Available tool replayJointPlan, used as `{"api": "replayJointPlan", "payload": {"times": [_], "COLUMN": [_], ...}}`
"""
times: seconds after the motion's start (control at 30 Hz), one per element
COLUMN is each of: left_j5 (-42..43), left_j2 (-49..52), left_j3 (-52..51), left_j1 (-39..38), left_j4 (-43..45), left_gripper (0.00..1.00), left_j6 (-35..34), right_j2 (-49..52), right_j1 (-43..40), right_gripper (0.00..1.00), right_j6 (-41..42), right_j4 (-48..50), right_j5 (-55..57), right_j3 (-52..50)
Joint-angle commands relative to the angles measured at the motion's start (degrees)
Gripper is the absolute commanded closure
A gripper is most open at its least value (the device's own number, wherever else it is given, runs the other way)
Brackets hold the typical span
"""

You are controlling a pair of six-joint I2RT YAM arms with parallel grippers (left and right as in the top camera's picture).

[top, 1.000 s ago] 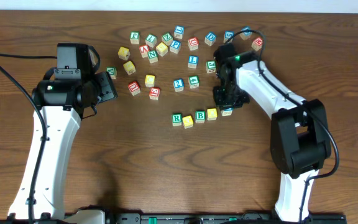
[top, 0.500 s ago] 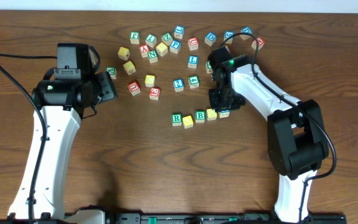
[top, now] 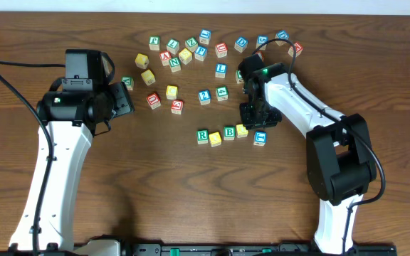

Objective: Spell out ROBOT
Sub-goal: 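Carry the T block with the right gripper to the right of O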

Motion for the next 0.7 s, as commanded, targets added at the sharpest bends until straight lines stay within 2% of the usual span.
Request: {"api": "replayJointPlan", "payload": {"times": [0.0, 0.23, 0.33, 0.5, 0.67], "left_j5": [-0.1, -0.1, -0.1, -0.1, -0.1], "left_j2": [0.4, 0.4, 0.4, 0.4, 0.4], "left_j3": [0.9, 0.9, 0.9, 0.9, 0.9], "left_j1": [0.2, 0.2, 0.2, 0.2, 0.2], "left_j4": [0.0, 0.0, 0.0, 0.0, 0.0], "left_gripper": [0.39, 0.39, 0.39, 0.39, 0.39], "left_j6": [-0.5, -0.5, -0.5, -0.5, -0.5], "right_j2": [-0.9, -1.4, -1.4, -1.4, -1.4], "right_j1": [0.1, -1.7, -1.7, -0.9, -0.1], "right_gripper": [0.60, 0.62, 0.62, 0.51, 0.51], "right_j6": [0.3, -1.2, -7.8, -25.3, -32.8], "right_j4": [0.6, -4.3, -8.5, -12.4, -11.1], "right_j5": [0.9, 0.9, 0.9, -0.5, -0.4], "right_j3": [-0.4, 5.8, 8.4, 6.6, 1.6]}}
